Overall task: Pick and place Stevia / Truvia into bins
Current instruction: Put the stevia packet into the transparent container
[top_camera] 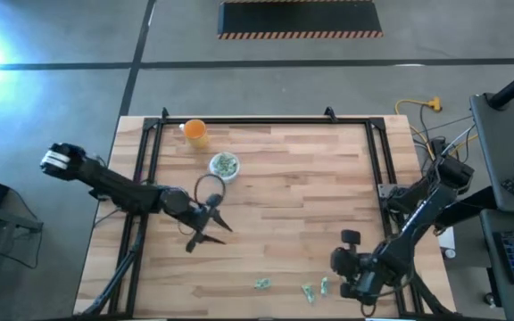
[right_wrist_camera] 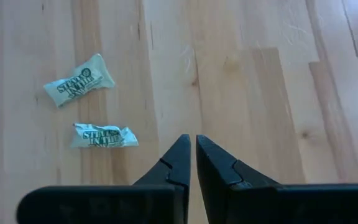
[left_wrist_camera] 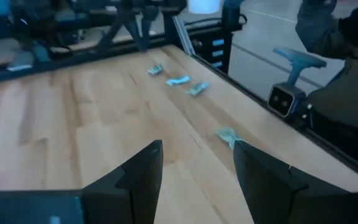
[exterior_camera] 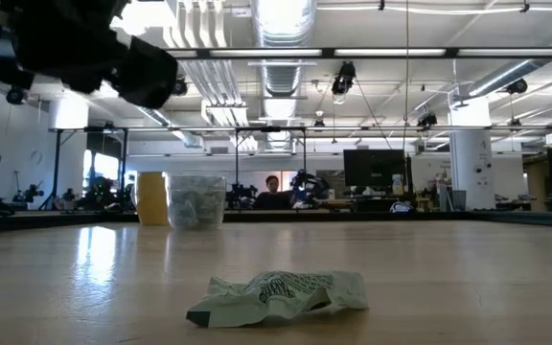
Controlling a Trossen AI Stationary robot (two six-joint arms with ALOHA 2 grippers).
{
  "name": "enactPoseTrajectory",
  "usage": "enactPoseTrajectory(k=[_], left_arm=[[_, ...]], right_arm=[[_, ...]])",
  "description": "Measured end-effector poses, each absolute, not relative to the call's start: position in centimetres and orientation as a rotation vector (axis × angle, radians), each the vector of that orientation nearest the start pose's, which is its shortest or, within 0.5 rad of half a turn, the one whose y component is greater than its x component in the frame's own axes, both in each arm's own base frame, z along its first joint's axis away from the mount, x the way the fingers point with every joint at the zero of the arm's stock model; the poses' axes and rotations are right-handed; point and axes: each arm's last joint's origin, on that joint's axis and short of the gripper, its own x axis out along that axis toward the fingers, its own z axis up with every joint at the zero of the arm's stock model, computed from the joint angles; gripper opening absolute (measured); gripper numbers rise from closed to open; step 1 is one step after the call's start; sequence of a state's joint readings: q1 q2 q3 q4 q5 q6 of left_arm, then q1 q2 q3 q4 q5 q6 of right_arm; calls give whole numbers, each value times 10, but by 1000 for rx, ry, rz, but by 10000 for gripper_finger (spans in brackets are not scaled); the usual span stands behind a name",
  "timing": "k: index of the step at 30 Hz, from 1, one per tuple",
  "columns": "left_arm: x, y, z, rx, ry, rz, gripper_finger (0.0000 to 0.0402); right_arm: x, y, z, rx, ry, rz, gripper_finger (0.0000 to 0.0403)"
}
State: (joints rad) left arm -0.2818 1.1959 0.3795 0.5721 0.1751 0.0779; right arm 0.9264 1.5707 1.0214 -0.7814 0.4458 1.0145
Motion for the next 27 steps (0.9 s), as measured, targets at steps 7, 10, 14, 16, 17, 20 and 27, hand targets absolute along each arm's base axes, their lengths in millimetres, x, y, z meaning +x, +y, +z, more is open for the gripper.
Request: enactPoseTrajectory(k=[7,10,14,16,17,20,27], left_arm=[[259,-95,159,89,304,-571,180],[274,-113,149,95,337,-629,180],[290,-137,136,117,372,-685,180],[297,-147,132,124,375,-704,180],[299,-151,131,126,379,-711,180],[308,-158,127,128,380,-720,180],[321,-163,111,132,417,-684,180]], right_arm=[[165,226,192,83,991,-170,18],[162,228,192,72,955,-178,18],[160,229,194,40,877,-201,18],[160,229,194,30,858,-208,18],[159,229,193,29,858,-209,18],[159,229,192,46,856,-217,18],[159,228,186,74,848,-218,18]])
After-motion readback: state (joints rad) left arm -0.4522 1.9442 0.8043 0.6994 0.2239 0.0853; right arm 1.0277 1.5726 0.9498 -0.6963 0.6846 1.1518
